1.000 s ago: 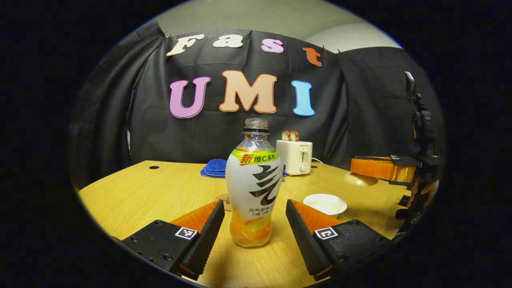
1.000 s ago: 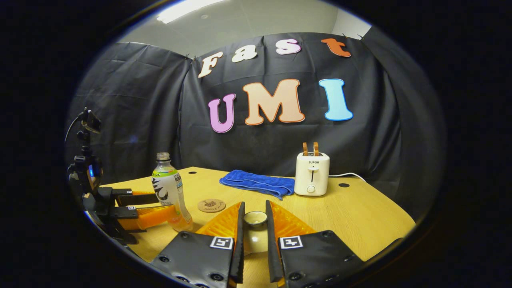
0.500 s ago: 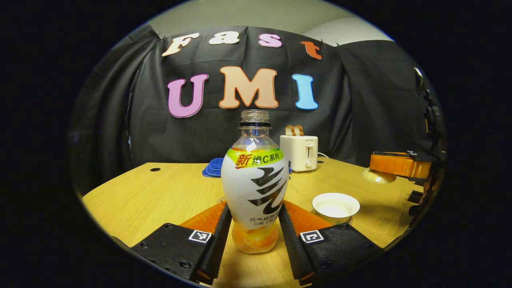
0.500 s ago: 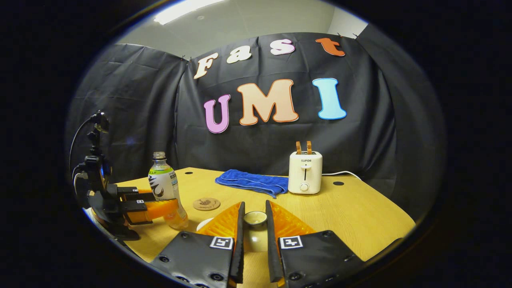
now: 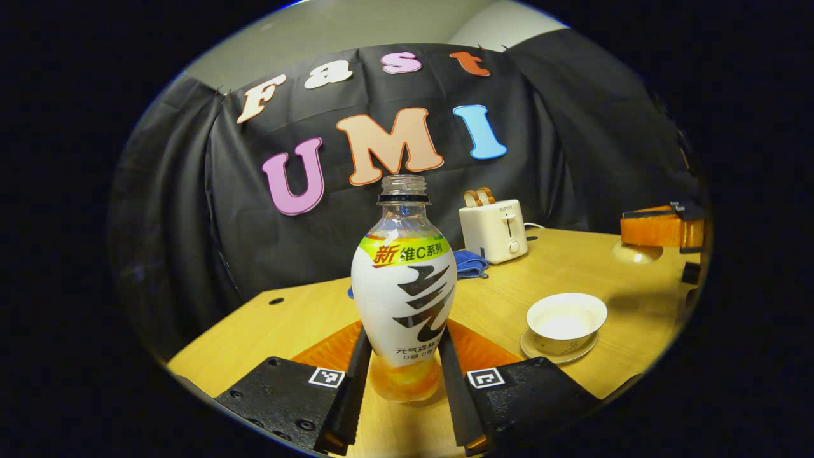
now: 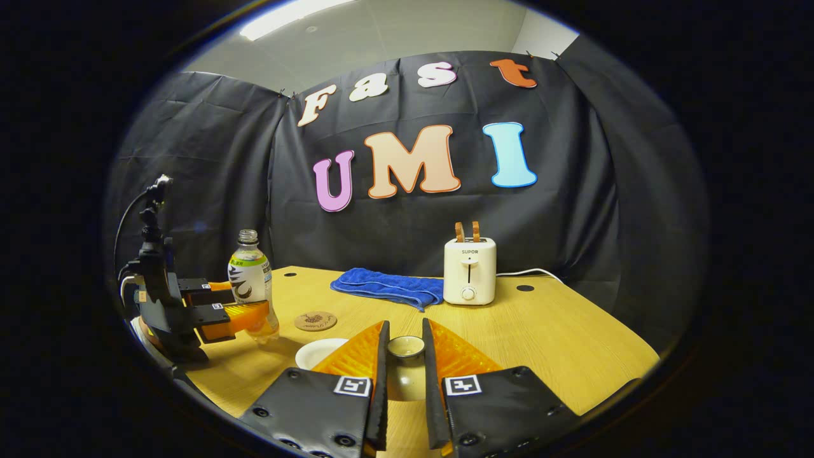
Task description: Open the teacup lid with one hand, grasp the water bottle and pour water into the teacup with the other hand; after pouring, place the water bottle on the coaster and then close the teacup lid.
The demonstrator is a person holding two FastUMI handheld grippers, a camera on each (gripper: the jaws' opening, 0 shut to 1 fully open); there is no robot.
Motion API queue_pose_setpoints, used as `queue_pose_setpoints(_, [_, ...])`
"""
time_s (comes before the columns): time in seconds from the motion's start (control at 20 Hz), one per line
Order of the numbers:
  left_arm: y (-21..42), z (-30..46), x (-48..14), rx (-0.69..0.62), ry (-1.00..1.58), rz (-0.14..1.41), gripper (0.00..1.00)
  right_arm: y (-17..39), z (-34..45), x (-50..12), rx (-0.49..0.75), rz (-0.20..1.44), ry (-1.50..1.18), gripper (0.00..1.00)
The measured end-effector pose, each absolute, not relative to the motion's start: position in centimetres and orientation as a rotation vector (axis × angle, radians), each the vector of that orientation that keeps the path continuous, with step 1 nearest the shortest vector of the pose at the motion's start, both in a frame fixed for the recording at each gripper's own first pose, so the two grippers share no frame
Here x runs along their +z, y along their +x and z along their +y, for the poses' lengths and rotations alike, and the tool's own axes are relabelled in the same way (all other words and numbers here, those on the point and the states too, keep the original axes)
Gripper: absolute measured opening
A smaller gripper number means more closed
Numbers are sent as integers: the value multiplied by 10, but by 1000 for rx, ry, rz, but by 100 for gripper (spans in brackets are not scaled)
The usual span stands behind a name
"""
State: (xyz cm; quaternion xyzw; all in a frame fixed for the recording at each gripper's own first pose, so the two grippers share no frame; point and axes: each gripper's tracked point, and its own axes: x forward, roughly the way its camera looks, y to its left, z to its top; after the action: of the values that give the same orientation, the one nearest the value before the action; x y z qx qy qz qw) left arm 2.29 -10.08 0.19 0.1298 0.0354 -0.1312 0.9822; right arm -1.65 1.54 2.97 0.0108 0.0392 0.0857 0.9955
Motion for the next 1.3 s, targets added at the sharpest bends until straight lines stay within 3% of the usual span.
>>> queue_pose_setpoints(1.3, [16, -126, -34, -332, 1197, 119, 55, -40, -39, 15, 95, 93, 61, 28])
